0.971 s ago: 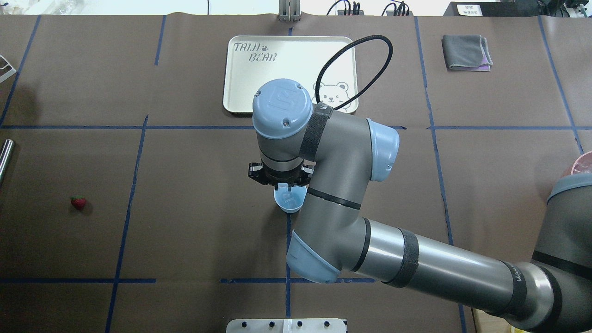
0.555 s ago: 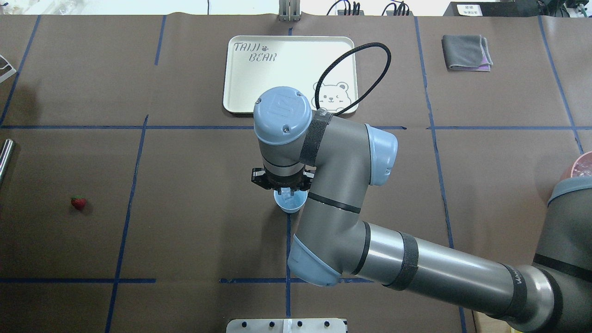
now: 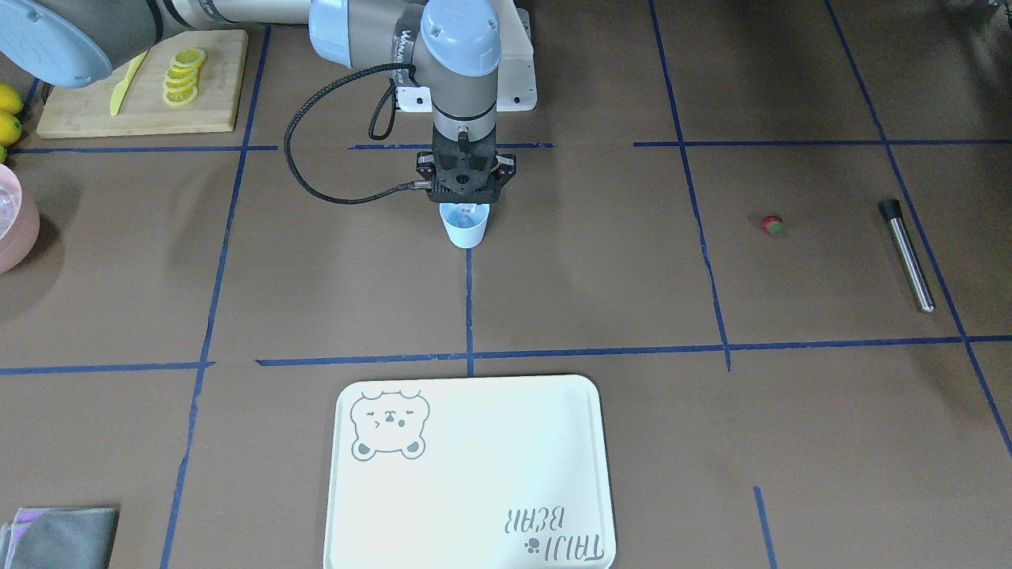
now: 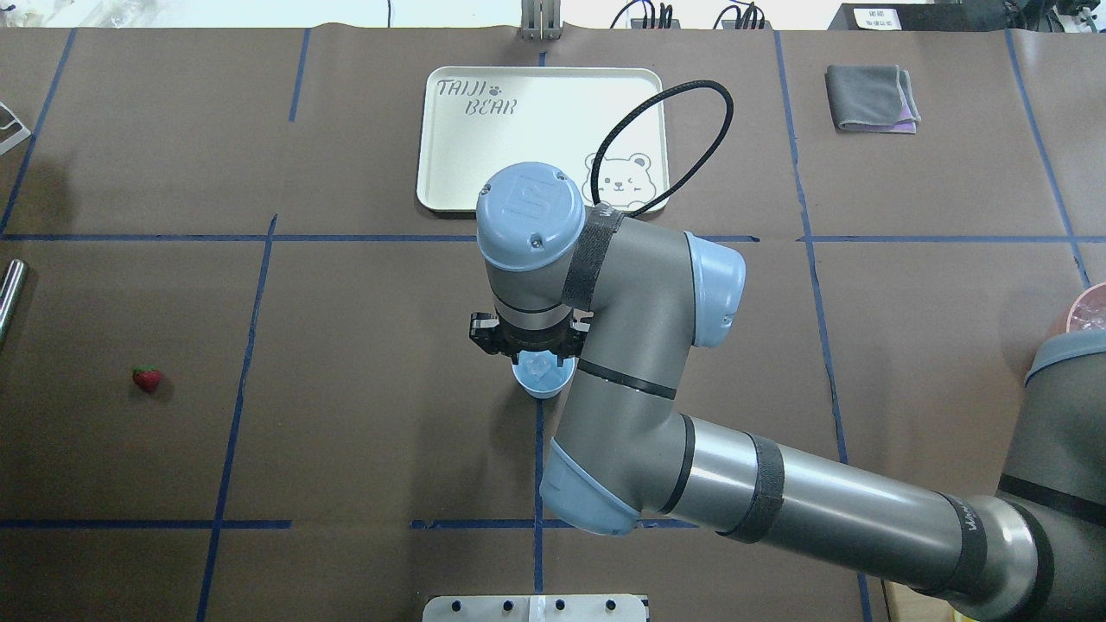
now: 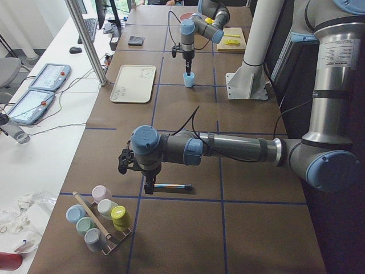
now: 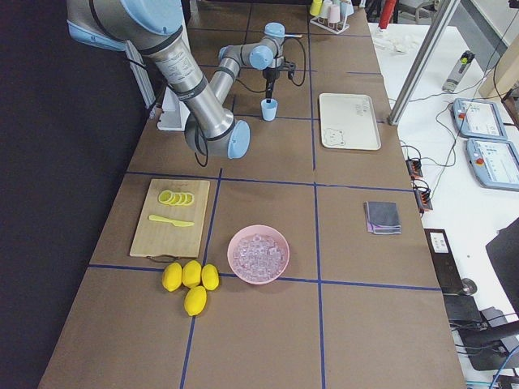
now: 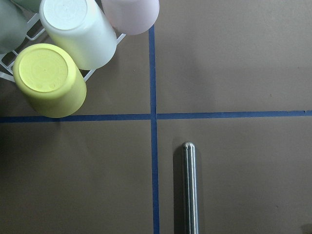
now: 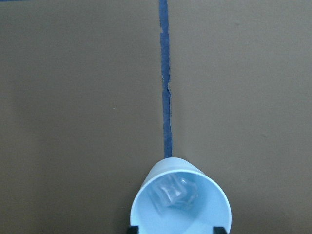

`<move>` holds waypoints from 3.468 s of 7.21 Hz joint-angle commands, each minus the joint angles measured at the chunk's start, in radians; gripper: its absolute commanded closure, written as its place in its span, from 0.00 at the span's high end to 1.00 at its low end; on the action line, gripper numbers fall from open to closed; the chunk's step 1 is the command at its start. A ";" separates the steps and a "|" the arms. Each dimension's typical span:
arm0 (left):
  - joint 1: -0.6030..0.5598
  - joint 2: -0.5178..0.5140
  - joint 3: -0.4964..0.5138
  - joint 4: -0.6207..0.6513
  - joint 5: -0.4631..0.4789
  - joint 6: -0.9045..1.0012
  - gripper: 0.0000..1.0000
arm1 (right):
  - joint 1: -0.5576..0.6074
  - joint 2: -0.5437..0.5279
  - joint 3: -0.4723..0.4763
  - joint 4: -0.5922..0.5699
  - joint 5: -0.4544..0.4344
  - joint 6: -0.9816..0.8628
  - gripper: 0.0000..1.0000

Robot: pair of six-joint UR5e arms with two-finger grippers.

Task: Mash ice and strawberries in cup
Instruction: 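Lower the right gripper into the blue cup and release the ice cube, then return the right gripper to the bowl while the left gripper reaches for the strawberry, then grasp the red strawberry on the table with the left gripper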

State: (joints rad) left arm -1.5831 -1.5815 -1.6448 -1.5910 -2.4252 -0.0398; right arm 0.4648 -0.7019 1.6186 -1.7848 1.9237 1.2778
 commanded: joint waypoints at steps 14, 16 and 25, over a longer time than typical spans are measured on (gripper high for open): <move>0.773 0.187 -0.293 -0.590 0.446 -0.920 0.98 | 0.780 -0.700 0.353 0.012 0.302 -1.001 0.99; 0.843 0.184 -0.270 -0.595 0.538 -0.927 0.98 | 0.850 -0.764 0.348 0.012 0.313 -1.139 0.99; 0.927 0.169 -0.147 -0.713 0.588 -0.997 0.90 | 0.853 -0.769 0.340 0.012 0.313 -1.140 0.99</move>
State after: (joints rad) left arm -0.6559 -1.4128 -1.7923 -2.3049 -1.8359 -1.0362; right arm 1.3177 -1.4718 1.9588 -1.7733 2.2365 0.1369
